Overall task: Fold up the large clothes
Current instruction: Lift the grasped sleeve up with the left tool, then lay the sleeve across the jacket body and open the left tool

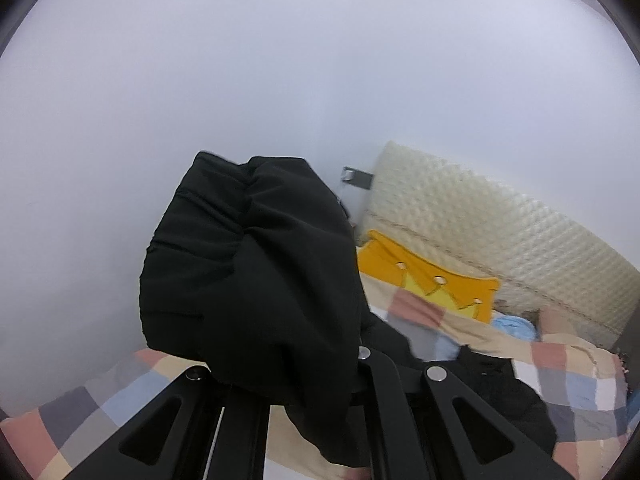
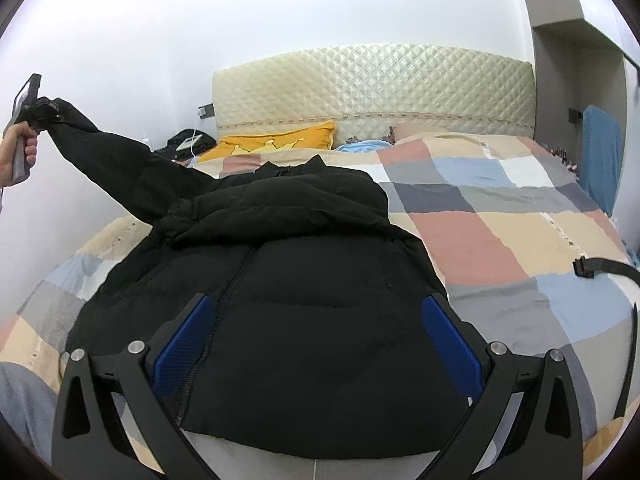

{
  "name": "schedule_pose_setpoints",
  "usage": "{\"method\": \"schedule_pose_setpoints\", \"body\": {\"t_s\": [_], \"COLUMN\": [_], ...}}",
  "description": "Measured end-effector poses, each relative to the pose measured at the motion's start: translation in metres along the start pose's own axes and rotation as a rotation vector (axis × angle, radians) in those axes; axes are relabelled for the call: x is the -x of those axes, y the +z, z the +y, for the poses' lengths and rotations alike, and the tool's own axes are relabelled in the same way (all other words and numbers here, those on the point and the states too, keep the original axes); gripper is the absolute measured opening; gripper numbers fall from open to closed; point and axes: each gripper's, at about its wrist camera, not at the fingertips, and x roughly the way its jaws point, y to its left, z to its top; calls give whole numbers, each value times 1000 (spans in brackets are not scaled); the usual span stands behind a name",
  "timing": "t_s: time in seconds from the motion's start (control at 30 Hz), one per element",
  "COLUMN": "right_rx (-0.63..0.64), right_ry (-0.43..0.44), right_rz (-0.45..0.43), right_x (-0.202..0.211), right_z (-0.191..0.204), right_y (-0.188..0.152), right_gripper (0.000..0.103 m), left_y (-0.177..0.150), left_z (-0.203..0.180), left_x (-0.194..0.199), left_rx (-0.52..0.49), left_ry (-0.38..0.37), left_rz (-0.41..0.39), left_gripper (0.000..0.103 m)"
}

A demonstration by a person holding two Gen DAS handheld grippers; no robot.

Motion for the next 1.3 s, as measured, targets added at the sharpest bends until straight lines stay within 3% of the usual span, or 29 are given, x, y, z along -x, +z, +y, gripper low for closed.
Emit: {"method": "schedule_pose_setpoints", "body": {"t_s": [0.2, 0.5, 0.7, 0.83, 1.0, 1.3], "right_rx": [0, -9, -27, -27, -86, -128], "right_ry": [-17, -6, 11, 3, -9, -82], "right_rz": [-15, -41, -28, -17, -16, -5], "right_x": [13, 10, -2, -8, -9, -15], "right_z": [-10, -17, -24, -29, -47, -72], "right_y": [1, 17, 21, 22, 18, 5], "right_gripper": [103, 103, 103, 103, 103, 103], "left_y": [4, -9, -31, -68, -142, -271], "left_z": [-58, -170, -277, -350, -428, -494], "left_x": [26, 46, 43, 39, 31, -4], "left_rx": [-7, -153, -300, -392, -476, -547], "left_ry": [-91, -225, -277, -329, -384, -421], "left_rz": [-18, -35, -19, 21, 69, 92], "left_gripper": [5, 5, 5, 5, 5, 5]}}
